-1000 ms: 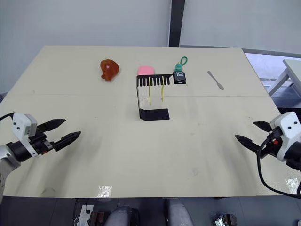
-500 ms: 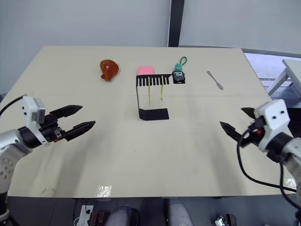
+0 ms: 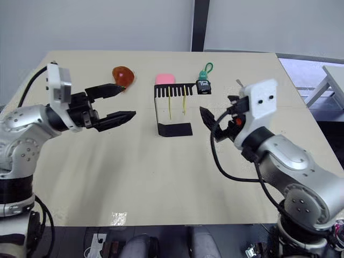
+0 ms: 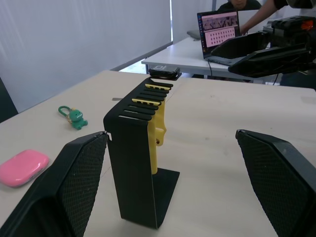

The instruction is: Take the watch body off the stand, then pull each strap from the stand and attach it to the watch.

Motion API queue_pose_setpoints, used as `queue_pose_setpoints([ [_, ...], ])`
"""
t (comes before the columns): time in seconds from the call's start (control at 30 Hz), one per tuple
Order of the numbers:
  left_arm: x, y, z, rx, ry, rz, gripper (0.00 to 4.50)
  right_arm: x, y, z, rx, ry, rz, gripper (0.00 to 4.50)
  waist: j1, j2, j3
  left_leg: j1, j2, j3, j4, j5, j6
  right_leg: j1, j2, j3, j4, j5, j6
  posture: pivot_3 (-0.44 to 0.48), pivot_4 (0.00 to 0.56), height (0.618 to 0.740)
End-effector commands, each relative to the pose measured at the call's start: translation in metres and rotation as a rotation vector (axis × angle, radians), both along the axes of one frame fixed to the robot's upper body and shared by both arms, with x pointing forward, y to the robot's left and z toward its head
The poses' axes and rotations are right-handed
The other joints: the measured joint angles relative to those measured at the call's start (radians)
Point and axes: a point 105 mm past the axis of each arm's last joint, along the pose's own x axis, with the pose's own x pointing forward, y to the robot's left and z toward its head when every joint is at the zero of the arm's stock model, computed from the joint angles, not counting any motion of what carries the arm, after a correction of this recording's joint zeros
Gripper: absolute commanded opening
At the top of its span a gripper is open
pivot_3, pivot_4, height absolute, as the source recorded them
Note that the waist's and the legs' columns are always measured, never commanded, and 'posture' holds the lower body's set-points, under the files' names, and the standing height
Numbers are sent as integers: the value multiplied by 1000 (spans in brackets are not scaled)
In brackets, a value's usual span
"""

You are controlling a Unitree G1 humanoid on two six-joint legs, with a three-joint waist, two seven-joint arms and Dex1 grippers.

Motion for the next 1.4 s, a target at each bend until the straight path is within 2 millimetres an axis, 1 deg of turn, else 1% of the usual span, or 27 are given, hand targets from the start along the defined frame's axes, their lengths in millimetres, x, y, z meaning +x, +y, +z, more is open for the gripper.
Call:
queue_pose_setpoints([
  [0.03,-1,-8,11,16,-67,-37,4500,7,3,10,21,-34,-78,4428,-4,0,0,0,0,0,0,0,0,0,0,0,0,0,0,0,150,740],
  [0.2,1,-13,14,17,-71,-56,4500,19,13,14,16,-38,-113,4428,-20,0,0,0,0,0,0,1,0,-1,0,0,1,0,0,0,150,740],
  [0.37,2,-17,15,20,-79,-68,4500,29,16,18,52,-27,-155,4428,-21,0,0,1,0,-1,0,3,-1,-1,0,0,3,0,0,0,150,740],
  [0.63,1,-19,15,21,-84,-69,4500,39,30,28,110,-18,-132,4428,-26,0,0,1,0,-1,0,3,-1,-1,0,0,4,0,0,0,150,740],
  [1.0,0,-22,17,9,-91,-61,4500,55,39,31,123,5,-138,4428,-46,0,0,1,0,-1,-1,3,-1,-1,0,0,4,0,0,0,150,740],
  [1.4,2,-21,18,1,-94,-51,4500,65,51,29,123,11,-113,4428,-46,0,0,1,0,-1,-1,3,-2,-1,0,0,4,0,0,0,150,740],
])
